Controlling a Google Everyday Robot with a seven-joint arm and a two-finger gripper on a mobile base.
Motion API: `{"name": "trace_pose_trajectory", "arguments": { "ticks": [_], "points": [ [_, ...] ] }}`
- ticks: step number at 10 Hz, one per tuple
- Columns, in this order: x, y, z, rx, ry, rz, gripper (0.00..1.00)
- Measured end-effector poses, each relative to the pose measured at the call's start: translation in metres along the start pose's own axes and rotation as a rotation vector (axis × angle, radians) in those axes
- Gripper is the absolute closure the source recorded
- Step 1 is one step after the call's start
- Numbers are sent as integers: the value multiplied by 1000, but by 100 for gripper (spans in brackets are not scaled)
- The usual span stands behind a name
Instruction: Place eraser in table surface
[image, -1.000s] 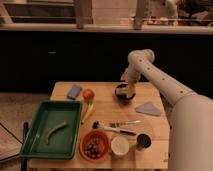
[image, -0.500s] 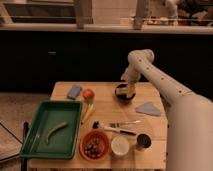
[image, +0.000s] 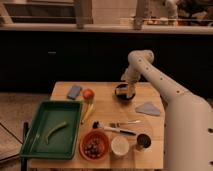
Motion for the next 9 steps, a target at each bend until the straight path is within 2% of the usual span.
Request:
{"name": "trace_pose_trajectory", "arguments": {
  "ticks": [4,7,8,9],
  "points": [
    [5,-1,4,-9,-5,9,25],
    [6,-3,6,-12,-10,13,46],
    [8,-3,6,-12,-11,16,46],
    [9,-3,6,-12,-13,18,41]
  ]
}}
